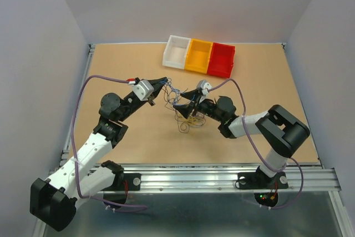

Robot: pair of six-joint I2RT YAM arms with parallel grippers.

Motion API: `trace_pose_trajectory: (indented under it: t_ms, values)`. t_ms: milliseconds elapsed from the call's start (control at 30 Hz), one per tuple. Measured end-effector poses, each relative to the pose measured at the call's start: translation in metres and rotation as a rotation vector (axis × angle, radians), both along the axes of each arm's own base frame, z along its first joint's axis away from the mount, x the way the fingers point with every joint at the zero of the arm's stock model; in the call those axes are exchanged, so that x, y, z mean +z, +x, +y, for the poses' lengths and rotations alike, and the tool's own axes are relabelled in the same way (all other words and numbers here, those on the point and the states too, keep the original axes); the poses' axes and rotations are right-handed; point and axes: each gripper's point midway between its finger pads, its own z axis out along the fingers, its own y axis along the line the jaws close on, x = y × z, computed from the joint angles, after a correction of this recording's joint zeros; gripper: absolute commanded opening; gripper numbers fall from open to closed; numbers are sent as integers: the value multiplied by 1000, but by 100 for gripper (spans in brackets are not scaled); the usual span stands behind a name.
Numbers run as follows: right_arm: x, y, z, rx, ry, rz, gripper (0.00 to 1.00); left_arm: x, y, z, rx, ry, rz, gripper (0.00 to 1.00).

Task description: Untangle the cables

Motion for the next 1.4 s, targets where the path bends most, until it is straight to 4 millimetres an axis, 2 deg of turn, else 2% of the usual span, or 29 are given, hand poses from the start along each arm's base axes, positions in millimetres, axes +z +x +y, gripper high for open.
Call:
trace_pose_trajectory:
  t_ms: [67,100,133,267,333,433,467,500,533,600,633,667,700,767,833,900,967,1133,1200,1267,1300,1333,1400]
  values:
    - [-9,2,2,-1,-3,13,53,-2,-1,-1,-8,4,9,5]
    - [-15,4,4,1,-5,31,21,-4,-1,-2,-12,7,16,5]
    - [-19,4,4,1,-13,37,21,-5,-1,-2,-15,9,19,5]
    - [-21,6,6,1,-8,48,1,-8,0,-2,-11,13,32,5]
    - [-15,5,3,-6,0,37,1,-9,1,-1,-3,9,39,6]
    - [7,-1,-9,-36,30,-5,0,-10,3,-1,2,5,50,22]
    - [16,-4,-14,-47,46,-23,1,-11,4,-1,4,6,53,36]
    - [28,-6,-21,-69,67,-42,1,-12,7,1,22,2,60,73]
    - [42,-9,-30,-97,93,-66,1,-13,8,1,27,0,67,81]
    - [63,-12,-41,-136,137,-101,1,-13,14,7,76,-13,79,77]
    - [79,-13,-49,-163,165,-128,3,-13,19,13,115,-25,86,70]
    - [92,-15,-54,-179,182,-146,20,-12,23,18,146,-36,93,56]
    - [100,-17,-58,-186,192,-160,29,-12,27,22,167,-46,100,48]
    - [113,-24,-62,-174,197,-200,35,-12,31,28,194,-57,108,27]
    - [112,-26,-61,-162,185,-208,39,-12,33,31,201,-61,112,25]
    - [99,-22,-58,-165,149,-185,50,-13,32,29,194,-59,115,27]
    - [76,-14,-54,-179,94,-146,58,-14,32,28,187,-56,116,27]
    - [28,-6,-45,-162,-17,-65,62,-14,29,25,164,-49,114,27]
    - [16,-7,-40,-138,-45,-47,63,-14,27,22,144,-44,112,27]
    - [11,-6,-35,-119,-58,-42,64,-15,23,18,115,-35,108,27]
    - [10,-3,-30,-109,-64,-38,71,-15,22,17,106,-32,106,27]
    - [10,0,-28,-110,-64,-36,74,-15,21,15,95,-27,103,28]
    - [13,6,-24,-118,-63,-37,75,-15,20,14,86,-22,99,29]
